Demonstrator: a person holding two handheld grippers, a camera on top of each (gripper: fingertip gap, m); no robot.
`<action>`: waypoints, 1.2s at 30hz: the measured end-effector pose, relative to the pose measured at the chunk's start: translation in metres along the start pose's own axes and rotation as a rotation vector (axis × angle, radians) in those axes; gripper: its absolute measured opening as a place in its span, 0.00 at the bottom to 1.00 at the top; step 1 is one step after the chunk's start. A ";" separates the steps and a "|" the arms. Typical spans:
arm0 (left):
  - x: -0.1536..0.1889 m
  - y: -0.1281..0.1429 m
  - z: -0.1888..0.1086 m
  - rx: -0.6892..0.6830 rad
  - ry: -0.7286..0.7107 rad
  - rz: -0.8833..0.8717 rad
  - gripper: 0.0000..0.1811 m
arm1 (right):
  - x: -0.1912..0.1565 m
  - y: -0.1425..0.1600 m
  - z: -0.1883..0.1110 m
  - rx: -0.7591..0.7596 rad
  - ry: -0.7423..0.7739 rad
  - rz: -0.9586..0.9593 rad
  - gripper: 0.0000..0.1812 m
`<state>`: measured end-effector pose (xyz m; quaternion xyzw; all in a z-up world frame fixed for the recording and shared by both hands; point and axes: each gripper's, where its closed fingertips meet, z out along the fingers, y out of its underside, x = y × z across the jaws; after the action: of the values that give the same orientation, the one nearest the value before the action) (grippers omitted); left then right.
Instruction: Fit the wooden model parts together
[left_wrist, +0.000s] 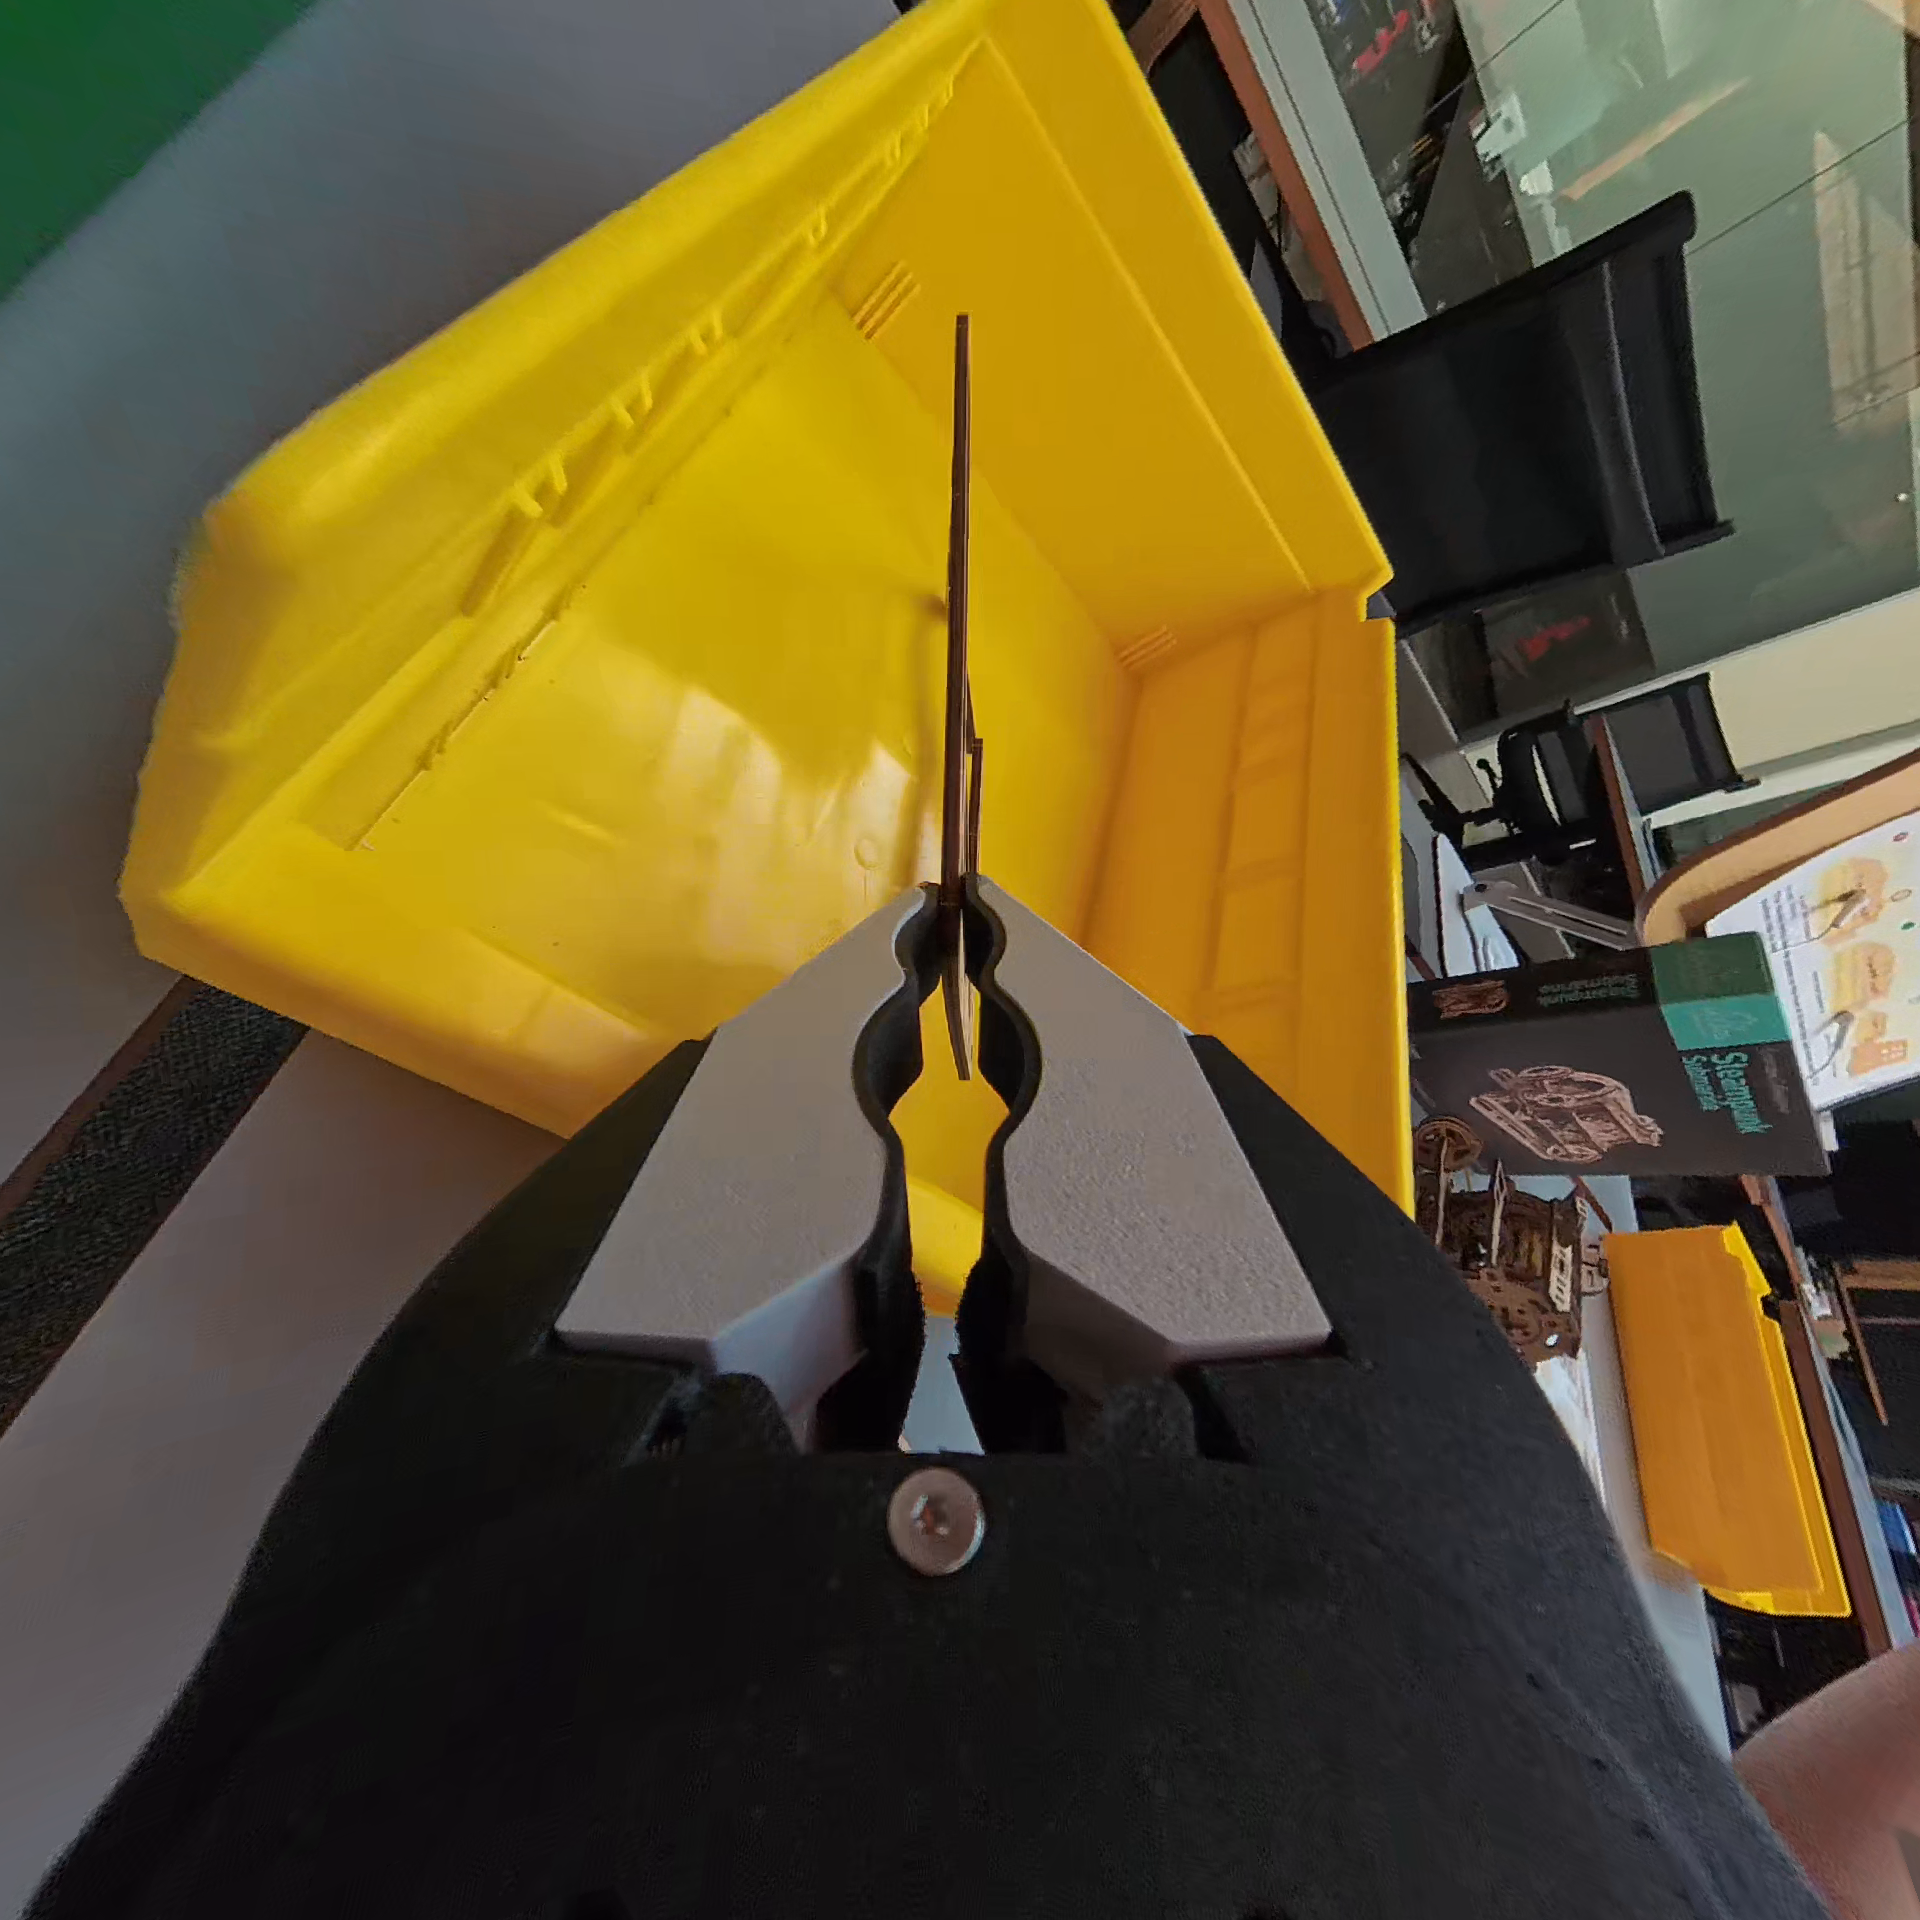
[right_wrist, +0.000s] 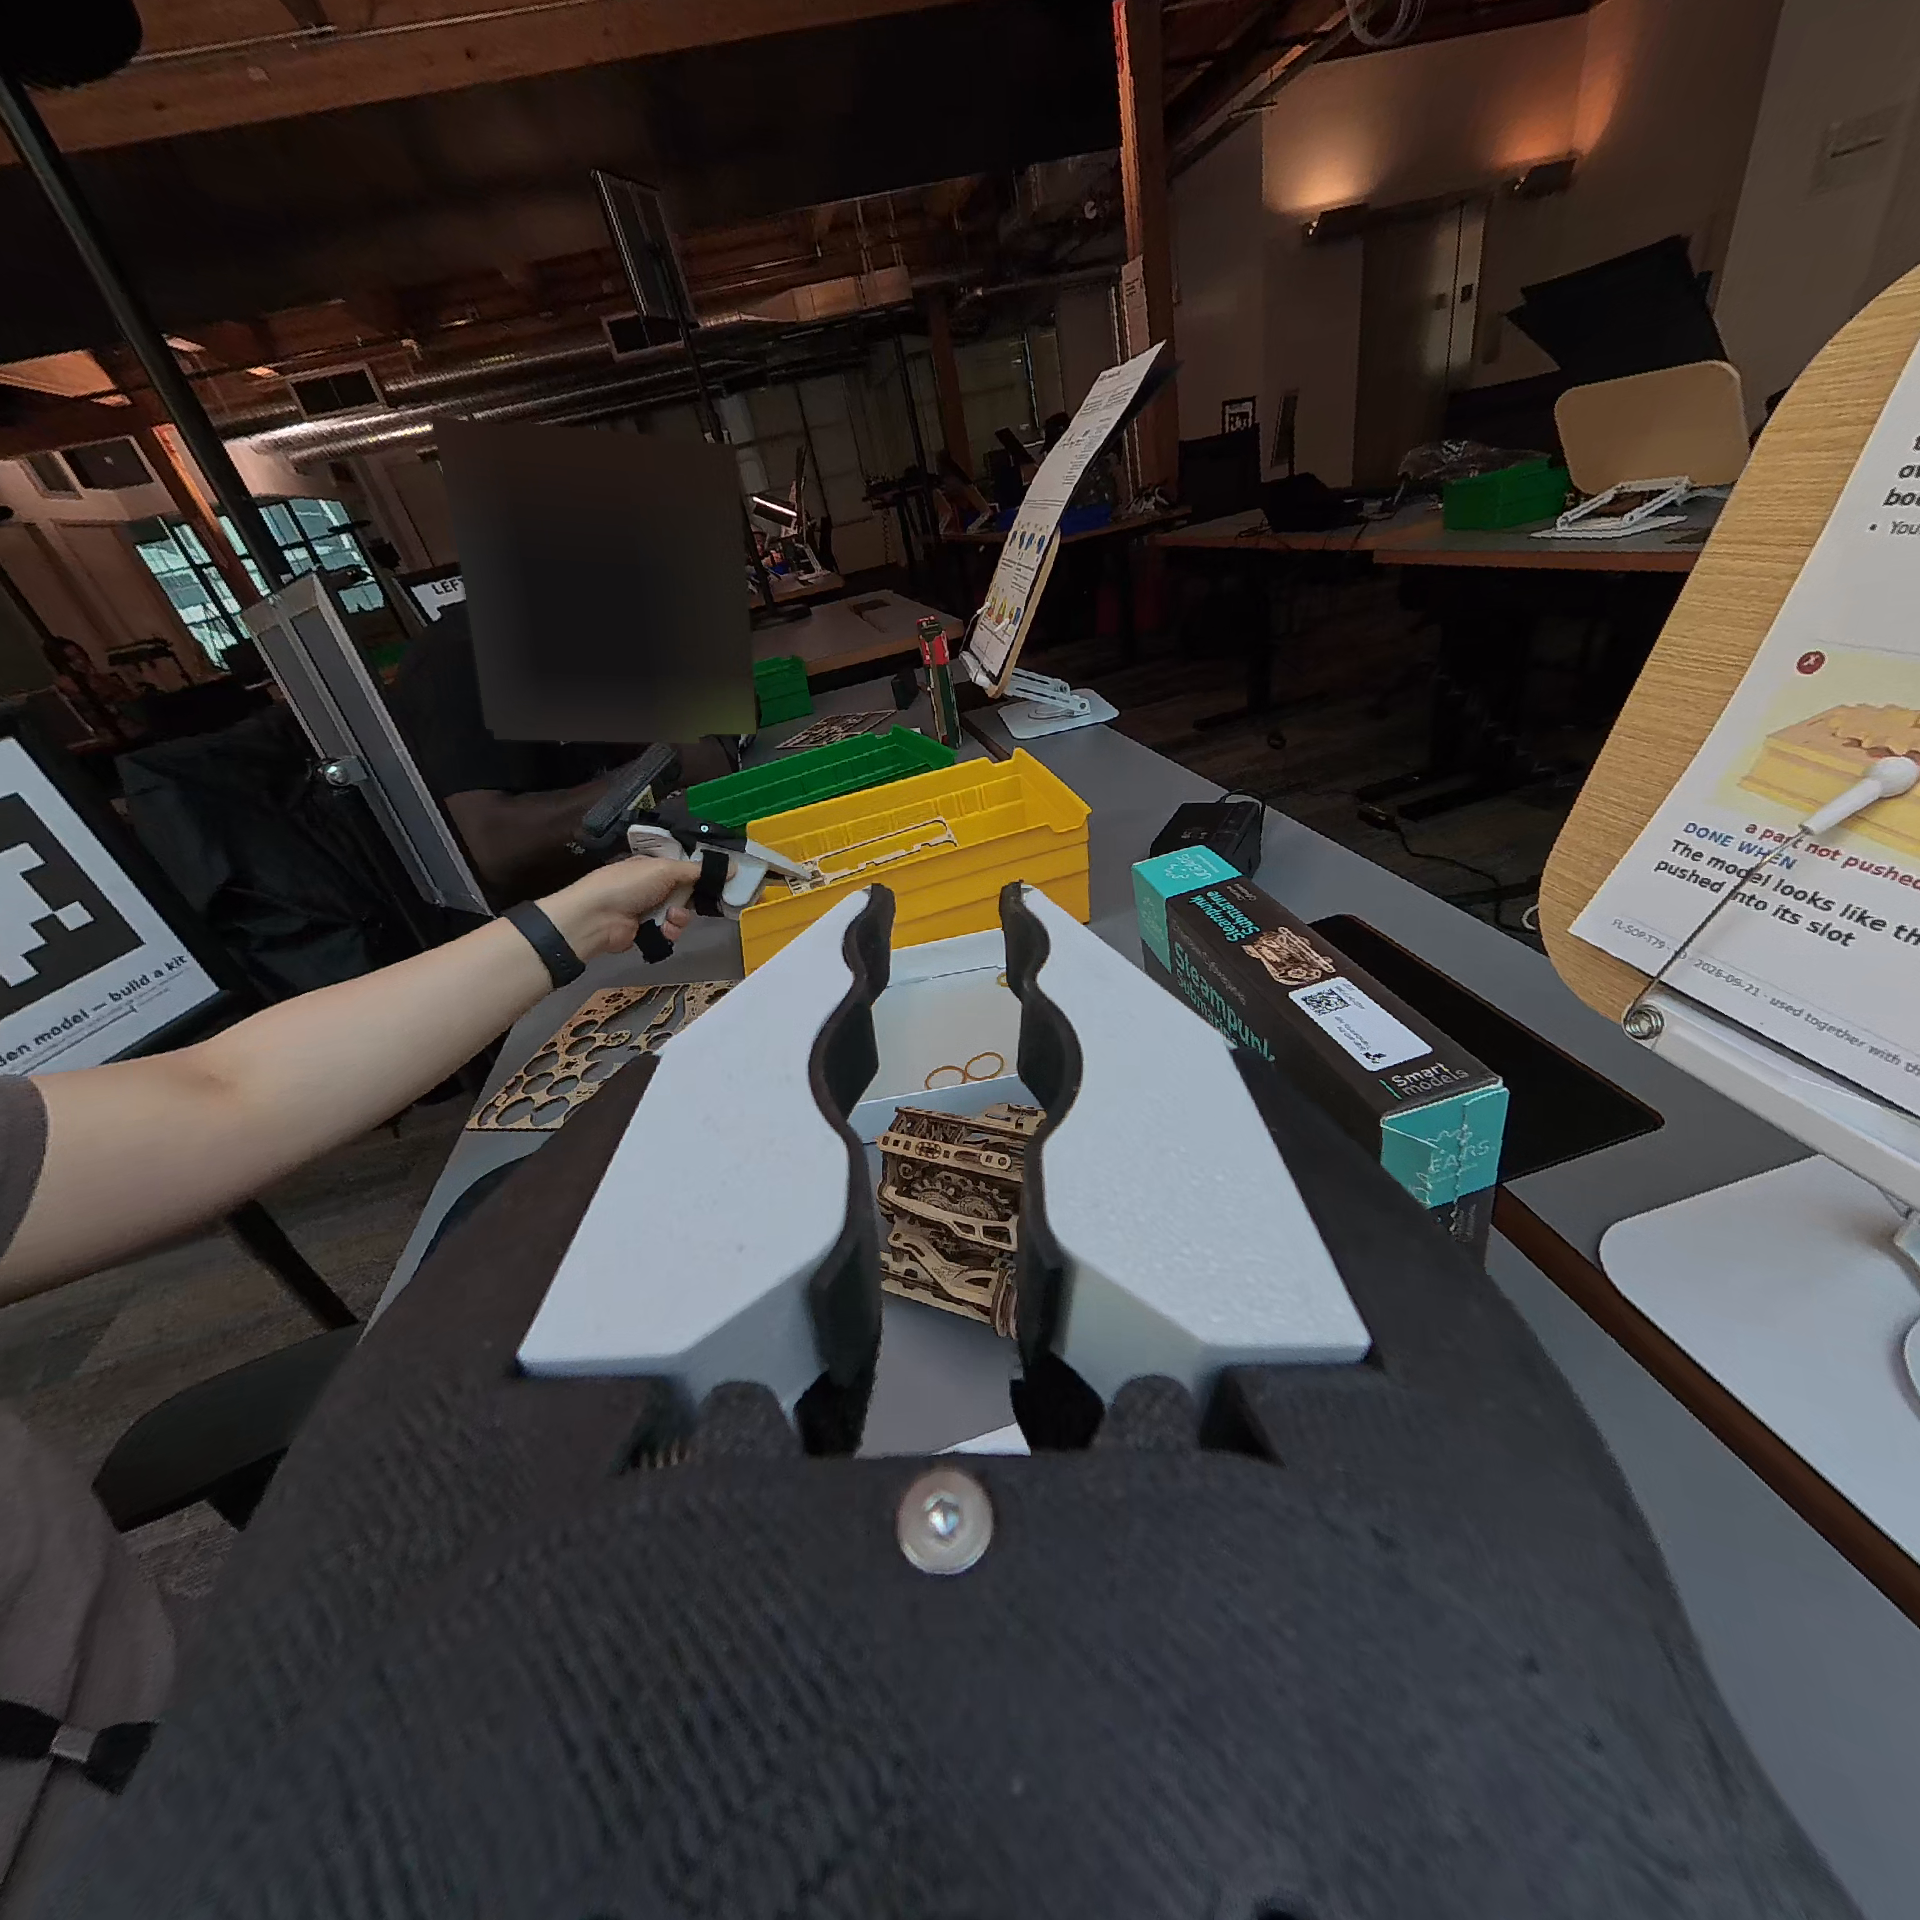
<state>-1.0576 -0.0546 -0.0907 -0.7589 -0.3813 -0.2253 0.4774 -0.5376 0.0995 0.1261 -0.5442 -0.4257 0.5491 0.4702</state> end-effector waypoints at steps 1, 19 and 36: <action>-0.001 0.004 0.003 -0.026 -0.004 0.014 0.00 | 0.001 -0.001 0.000 0.004 0.003 -0.002 0.11; -0.014 0.072 -0.088 -0.238 0.167 0.490 0.28 | -0.224 0.200 0.258 -0.465 -0.504 -0.094 0.20; -0.038 0.110 -0.082 -0.540 0.320 0.464 0.20 | -0.224 0.347 0.373 -0.930 -0.336 -0.211 0.10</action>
<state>-0.9915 -0.1699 -0.1415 -0.8786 -0.0472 -0.3193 0.3520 -0.9355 -0.1710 -0.1530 -0.5541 -0.7478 0.3309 0.1559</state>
